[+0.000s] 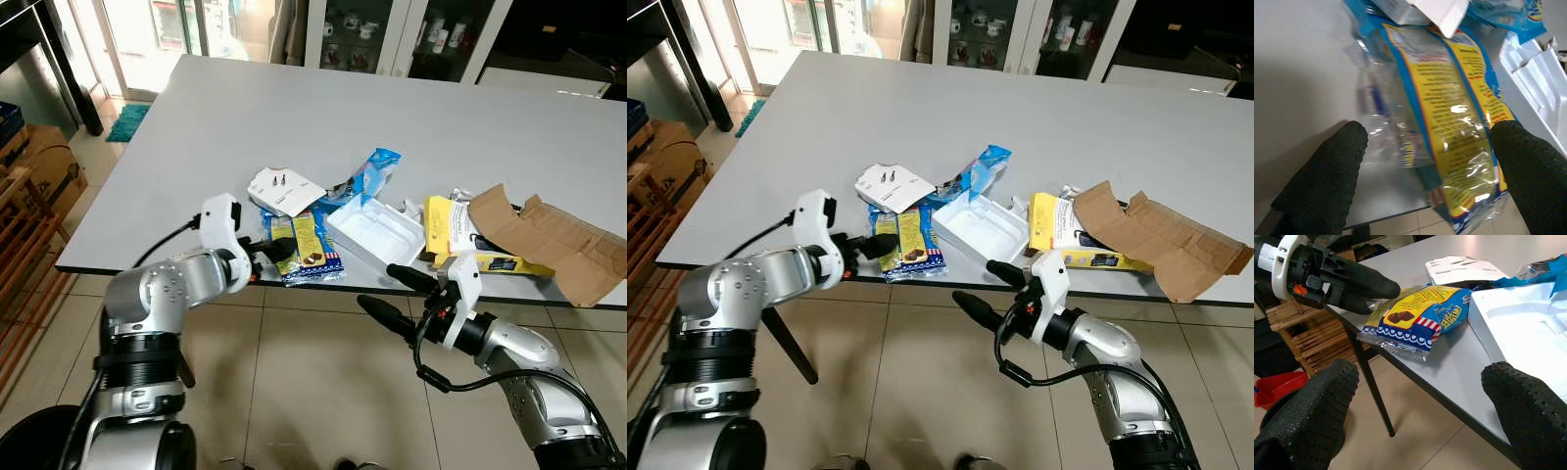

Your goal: Picking trash to rubbish bin

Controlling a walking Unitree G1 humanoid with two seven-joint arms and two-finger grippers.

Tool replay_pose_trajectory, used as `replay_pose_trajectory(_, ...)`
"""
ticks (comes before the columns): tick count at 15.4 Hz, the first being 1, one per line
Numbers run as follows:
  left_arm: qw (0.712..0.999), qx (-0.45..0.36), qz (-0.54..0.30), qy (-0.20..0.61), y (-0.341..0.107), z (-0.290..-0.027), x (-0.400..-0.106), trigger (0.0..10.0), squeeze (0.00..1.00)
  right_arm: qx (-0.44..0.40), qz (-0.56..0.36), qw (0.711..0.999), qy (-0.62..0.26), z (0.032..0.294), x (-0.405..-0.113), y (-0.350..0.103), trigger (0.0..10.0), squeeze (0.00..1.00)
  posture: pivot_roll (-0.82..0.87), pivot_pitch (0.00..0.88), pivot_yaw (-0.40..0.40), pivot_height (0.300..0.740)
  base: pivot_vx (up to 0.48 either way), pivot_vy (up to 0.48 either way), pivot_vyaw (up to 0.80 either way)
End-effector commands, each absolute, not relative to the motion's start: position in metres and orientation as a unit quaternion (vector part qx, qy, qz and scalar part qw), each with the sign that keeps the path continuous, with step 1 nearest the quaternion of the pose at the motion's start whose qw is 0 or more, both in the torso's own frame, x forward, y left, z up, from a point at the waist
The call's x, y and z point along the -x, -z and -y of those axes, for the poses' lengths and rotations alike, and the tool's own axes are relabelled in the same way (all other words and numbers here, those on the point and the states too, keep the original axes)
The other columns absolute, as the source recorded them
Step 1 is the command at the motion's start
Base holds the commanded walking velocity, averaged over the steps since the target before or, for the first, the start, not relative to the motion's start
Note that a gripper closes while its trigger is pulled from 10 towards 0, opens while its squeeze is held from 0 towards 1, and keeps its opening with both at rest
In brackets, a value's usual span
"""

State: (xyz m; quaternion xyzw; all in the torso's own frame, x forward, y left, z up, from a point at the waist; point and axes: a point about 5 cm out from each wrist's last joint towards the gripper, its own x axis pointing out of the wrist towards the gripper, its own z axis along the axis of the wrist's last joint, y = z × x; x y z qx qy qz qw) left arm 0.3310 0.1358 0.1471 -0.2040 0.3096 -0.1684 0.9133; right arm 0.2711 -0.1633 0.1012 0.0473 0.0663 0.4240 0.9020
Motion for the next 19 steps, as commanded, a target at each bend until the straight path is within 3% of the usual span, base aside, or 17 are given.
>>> replay_pose_trajectory(1, 0.911, 0.198, -0.307, 0.189, -0.150, -0.124, -0.334, 10.0, 0.00, -0.046, -0.062, 0.902, -0.424, 0.163, -0.270, -0.105, 10.0, 0.00, -0.03, 0.085, -0.062, 0.740, 0.000, 0.000, 0.00)
replay_pose_trajectory(8, 0.895, 0.179, -0.330, 0.242, -0.139, -0.087, -0.336, 10.0, 0.00, -0.050, -0.064, 0.902, -0.423, 0.161, -0.270, -0.104, 10.0, 0.00, -0.05, 0.083, -0.057, 0.740, 0.000, 0.000, 0.00)
replay_pose_trajectory(9, 0.894, 0.167, -0.341, 0.238, -0.132, -0.086, -0.338, 3.8, 0.00, -0.051, -0.064, 0.903, -0.422, 0.160, -0.270, -0.103, 10.0, 0.00, -0.05, 0.080, -0.052, 0.740, 0.000, 0.000, 0.00)
replay_pose_trajectory(10, 0.894, 0.163, -0.346, 0.234, -0.129, -0.086, -0.339, 0.0, 0.00, -0.052, -0.064, 0.903, -0.421, 0.160, -0.270, -0.103, 10.0, 0.00, -0.05, 0.080, -0.048, 0.740, 0.000, 0.000, 0.00)
replay_pose_trajectory(19, 0.889, 0.171, -0.352, 0.236, -0.119, -0.088, -0.342, 0.0, 0.00, -0.060, -0.065, 0.906, -0.415, 0.159, -0.268, -0.101, 10.0, 0.00, -0.05, 0.085, -0.042, 0.740, 0.000, 0.000, 0.00)
